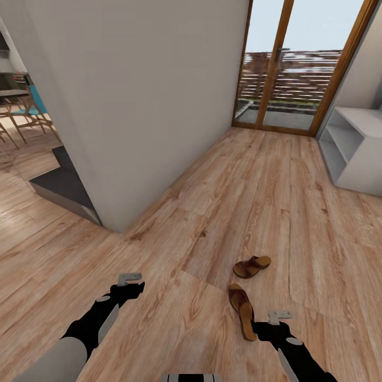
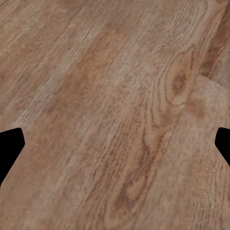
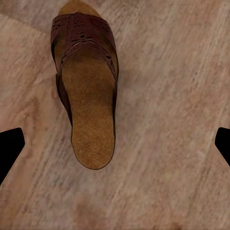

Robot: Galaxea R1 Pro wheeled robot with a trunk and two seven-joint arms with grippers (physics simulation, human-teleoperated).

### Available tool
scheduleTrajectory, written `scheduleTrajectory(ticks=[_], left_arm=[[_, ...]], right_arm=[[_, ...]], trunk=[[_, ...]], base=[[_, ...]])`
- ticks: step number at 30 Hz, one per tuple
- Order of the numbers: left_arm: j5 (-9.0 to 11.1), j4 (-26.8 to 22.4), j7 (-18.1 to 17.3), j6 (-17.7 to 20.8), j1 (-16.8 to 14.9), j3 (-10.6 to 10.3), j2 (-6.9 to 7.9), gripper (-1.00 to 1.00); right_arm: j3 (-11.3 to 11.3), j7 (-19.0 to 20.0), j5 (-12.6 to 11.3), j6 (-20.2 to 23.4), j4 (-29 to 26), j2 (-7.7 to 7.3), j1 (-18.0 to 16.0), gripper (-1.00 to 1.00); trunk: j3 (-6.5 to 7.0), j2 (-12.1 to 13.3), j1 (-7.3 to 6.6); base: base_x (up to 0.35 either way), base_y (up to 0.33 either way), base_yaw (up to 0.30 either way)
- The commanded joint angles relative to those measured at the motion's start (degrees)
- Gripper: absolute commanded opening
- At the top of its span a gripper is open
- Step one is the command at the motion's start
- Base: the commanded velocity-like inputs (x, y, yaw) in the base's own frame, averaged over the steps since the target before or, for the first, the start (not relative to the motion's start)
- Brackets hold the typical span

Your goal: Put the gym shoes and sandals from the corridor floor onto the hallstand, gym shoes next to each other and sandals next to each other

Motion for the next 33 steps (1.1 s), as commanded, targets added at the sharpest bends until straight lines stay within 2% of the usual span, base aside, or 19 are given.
scheduleTrajectory(ticks=[1, 3, 11, 33], left_arm=[[0.59, -0.10, 0.06, 0.08, 0.00, -0.35, 0.07, 1.00], [0.62, -0.06, 0.06, -1.06, 0.01, -0.37, 0.09, 1.00], [0.66, -0.06, 0.06, -1.67, 0.02, -0.36, 0.07, 1.00], [0.62, -0.14, -0.01, -1.77, 0.01, -0.39, -0.21, 1.00]], right_arm=[[-0.03, 0.02, -0.26, 0.32, -0.11, 0.03, 0.00, 1.00], [-0.05, -0.03, -0.26, 0.32, -0.14, 0.09, 0.00, 1.00], [-0.11, -0.05, -0.26, 0.33, -0.34, 0.12, 0.00, 1.00], [-0.14, -0.14, -0.28, 0.36, -0.55, 0.14, 0.00, 1.00]], trunk=[[-0.05, -0.02, -0.01], [-0.05, -0.02, -0.01], [-0.05, -0.02, -0.01], [-0.05, -0.02, -0.01]], base=[[0.072, 0.002, 0.000], [0.176, 0.001, 0.000], [0.230, 0.000, 0.000], [0.034, 0.000, 0.000]])
